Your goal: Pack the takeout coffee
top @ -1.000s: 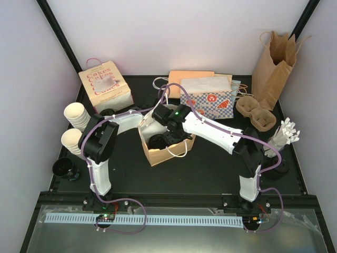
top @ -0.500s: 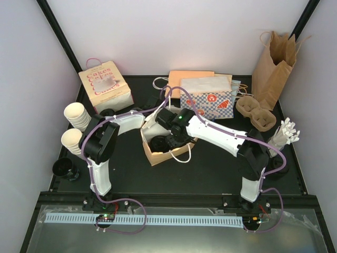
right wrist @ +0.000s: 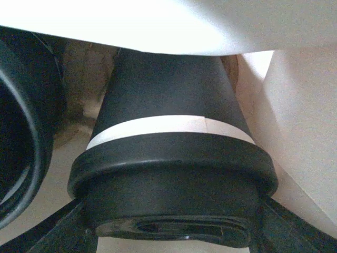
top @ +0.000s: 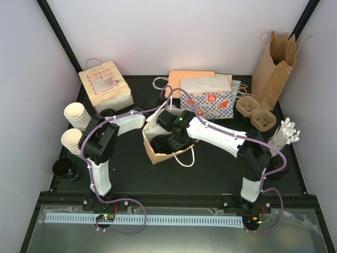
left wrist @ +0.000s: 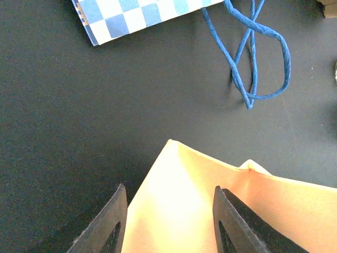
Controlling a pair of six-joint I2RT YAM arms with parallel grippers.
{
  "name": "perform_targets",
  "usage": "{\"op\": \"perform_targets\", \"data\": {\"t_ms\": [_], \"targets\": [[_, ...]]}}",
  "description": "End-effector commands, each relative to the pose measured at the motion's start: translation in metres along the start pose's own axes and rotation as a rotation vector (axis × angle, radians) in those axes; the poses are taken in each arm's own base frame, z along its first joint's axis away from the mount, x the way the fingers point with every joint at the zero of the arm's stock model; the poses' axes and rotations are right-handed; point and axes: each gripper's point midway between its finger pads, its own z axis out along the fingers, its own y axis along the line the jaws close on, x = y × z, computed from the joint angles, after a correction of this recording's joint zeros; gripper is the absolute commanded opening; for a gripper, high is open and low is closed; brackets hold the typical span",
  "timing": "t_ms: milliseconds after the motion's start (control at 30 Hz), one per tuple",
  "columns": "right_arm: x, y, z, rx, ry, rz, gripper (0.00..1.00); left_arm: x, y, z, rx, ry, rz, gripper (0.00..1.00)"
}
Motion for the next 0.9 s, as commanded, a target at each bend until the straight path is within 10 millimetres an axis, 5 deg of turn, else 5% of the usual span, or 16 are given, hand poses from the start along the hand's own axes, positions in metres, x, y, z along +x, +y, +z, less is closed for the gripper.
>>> {"op": "perform_targets", "data": {"t_ms": [0,200,400,867], "targets": [[0.003,-0.028,0.040,0.158,0.001,0.081,0.66,0.024,-0.028,-0.004,0.065,0.074,0.032,0.48],[0.013,-0.025,0.044,0.162,0.022,0.076,0.66,0.025,-0.028,-0.003,0.068,0.077,0.033,0.48],[0.006,-0.035,0.039,0.229,0.023,0.062,0.66,0.025,-0.029,-0.004,0.065,0.076,0.034,0.48],[-0.005,-0.025,0.041,0.170,0.059,0.035,0.67,0.027,-0.028,-0.006,0.056,0.074,0.034,0.48]]}}
